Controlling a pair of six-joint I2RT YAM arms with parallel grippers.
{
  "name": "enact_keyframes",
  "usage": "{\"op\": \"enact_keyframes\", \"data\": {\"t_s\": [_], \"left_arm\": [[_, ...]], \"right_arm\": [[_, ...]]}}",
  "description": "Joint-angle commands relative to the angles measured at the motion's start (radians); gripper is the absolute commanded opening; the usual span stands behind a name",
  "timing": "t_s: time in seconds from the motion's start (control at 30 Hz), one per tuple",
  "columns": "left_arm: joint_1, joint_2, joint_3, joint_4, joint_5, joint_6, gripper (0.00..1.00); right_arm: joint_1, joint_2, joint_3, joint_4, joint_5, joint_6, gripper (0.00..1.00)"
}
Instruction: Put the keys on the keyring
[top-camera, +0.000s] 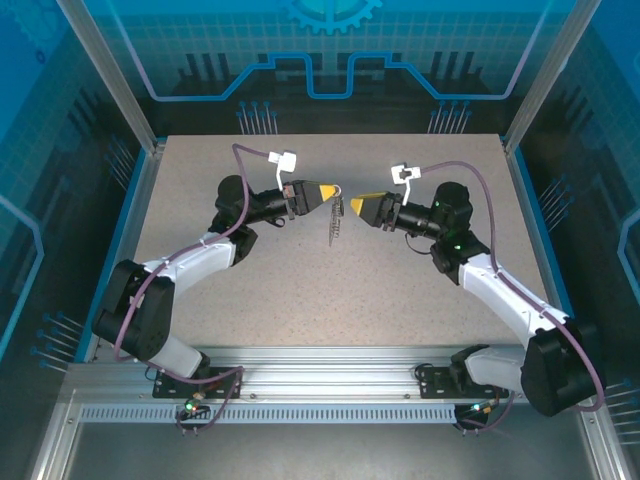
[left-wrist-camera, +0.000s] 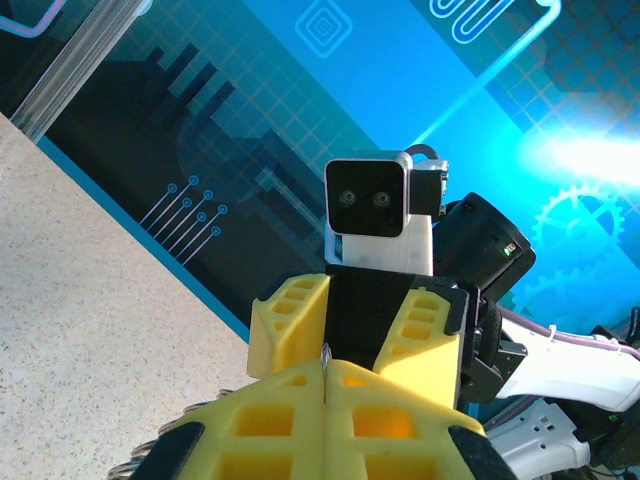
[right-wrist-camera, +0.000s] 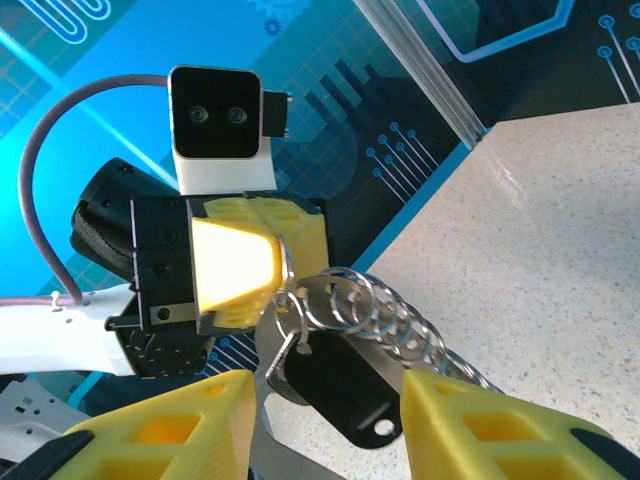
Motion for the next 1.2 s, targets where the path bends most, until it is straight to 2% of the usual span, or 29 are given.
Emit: {"op": "enact_keyframes", "data": {"t_s": [0.0,0.23,0.37,0.5,0.67,1.17], "left_arm": [[-0.009,0.009,-0.006,0.059,-0.009,-0.013,0.0],[-0.011,0.01,-0.005,0.06,-0.009,-0.015,0.0],[-0.01,0.012,-0.003,0.064,-0.011,-0.015,0.0],[-0.012,0.015,-0.003,0.069,-0.012,-0.017,0.0],[-0.011,0.015,-0.001,0.071,-0.014,-0.015,0.0],[-0.011,-0.015,-0.02,0.099,-0.049,-0.022,0.0]], "right_arm": [[0.027,0.018,0.048,0.056,0.014,0.006,0.44],[0.053,0.049,0.068,0.084,0.013,0.016,0.44],[0.065,0.062,0.072,0.089,0.003,0.015,0.39],[0.077,0.076,0.072,0.099,-0.008,0.018,0.26],[0.082,0.081,0.069,0.1,-0.014,0.016,0.01],[0.082,0.062,0.007,0.084,0.011,0.007,0.0]]}}
